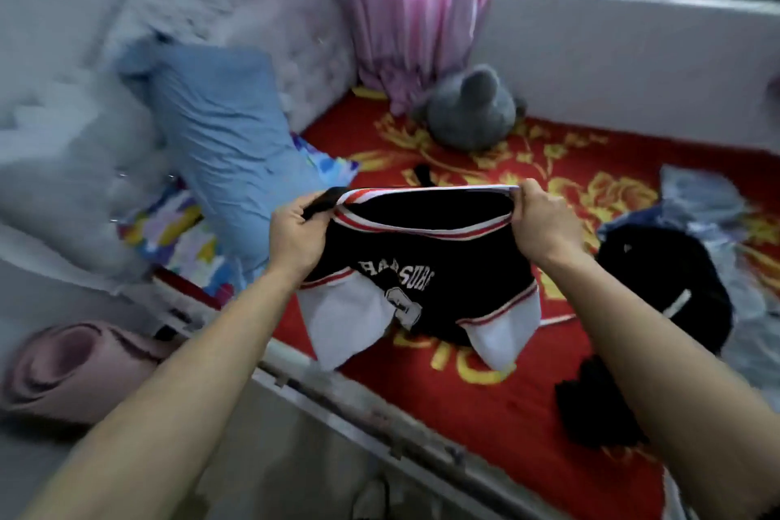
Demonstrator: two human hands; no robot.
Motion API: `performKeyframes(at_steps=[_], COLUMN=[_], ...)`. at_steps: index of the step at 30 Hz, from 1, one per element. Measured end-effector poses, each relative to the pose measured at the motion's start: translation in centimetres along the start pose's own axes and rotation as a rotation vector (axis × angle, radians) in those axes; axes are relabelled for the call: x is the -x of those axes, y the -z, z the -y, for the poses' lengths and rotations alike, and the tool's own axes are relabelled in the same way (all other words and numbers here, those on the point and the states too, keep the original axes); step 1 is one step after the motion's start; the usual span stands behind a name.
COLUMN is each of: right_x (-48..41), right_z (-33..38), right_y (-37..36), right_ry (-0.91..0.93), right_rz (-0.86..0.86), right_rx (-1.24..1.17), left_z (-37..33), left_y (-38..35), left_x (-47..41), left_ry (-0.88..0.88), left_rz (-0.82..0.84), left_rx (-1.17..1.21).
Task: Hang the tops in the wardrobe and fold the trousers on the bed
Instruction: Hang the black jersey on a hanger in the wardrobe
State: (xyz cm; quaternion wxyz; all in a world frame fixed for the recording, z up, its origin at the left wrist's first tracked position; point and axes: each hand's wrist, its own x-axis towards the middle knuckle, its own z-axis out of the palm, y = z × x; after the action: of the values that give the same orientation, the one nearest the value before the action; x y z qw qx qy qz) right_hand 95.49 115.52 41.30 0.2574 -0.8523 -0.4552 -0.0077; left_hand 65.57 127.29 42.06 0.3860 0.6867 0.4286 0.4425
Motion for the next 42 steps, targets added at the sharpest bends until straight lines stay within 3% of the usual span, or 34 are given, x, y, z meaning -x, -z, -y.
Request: performKeyframes(at_steps=[5, 9, 14, 18, 25, 30, 32, 39, 42], right_x=[0.1, 5.1, 13.2, 20.2, 36.3, 48.5, 52.3, 60.0, 61.4], right_z=[11.8, 20.8, 30.5, 37.5, 47.8, 54.7, 57.3, 64.0, 67.2], right_y=[3.8, 4.1, 4.8, 5.7, 6.8, 5.1, 5.1, 4.2, 2.8], right_ry=[0.045, 0.079, 0.278, 0.441, 0.658, 0.772, 0.780, 0.902, 0.943], right_rz=[0.069, 0.190, 0.337, 0.396, 0.499, 0.558, 0.578, 0.685, 0.758], right_rx=[-0.676, -0.890, -0.891, -0.926, -0.867, -0.762, -0.754, -0.696, -0.662], left_z=[-7.4, -9.4, -11.4, -13.4, -12.3, -11.9, -12.1, -12.5, -10.8], left_y=[8.8, 16.8, 28.2, 35.8, 48.6, 56.5, 59.7, 70.1, 73.7], left_x=[4.2, 10.3, 19.7, 27.9, 43.2, 51.9, 54.5, 59.7, 60.6], left_ry=[0.010, 0.114, 0.248, 0.217, 0.299, 0.519, 0.552, 0.473, 0.356], left_rz=[-0.292, -0.435, -0.656, -0.863, -0.781, -0.888, -0.962, -1.140, -1.194], left_rx=[0.028, -0.039, -0.132, -0.212, -0.516, -0.079, -0.070, -0.676, -0.944])
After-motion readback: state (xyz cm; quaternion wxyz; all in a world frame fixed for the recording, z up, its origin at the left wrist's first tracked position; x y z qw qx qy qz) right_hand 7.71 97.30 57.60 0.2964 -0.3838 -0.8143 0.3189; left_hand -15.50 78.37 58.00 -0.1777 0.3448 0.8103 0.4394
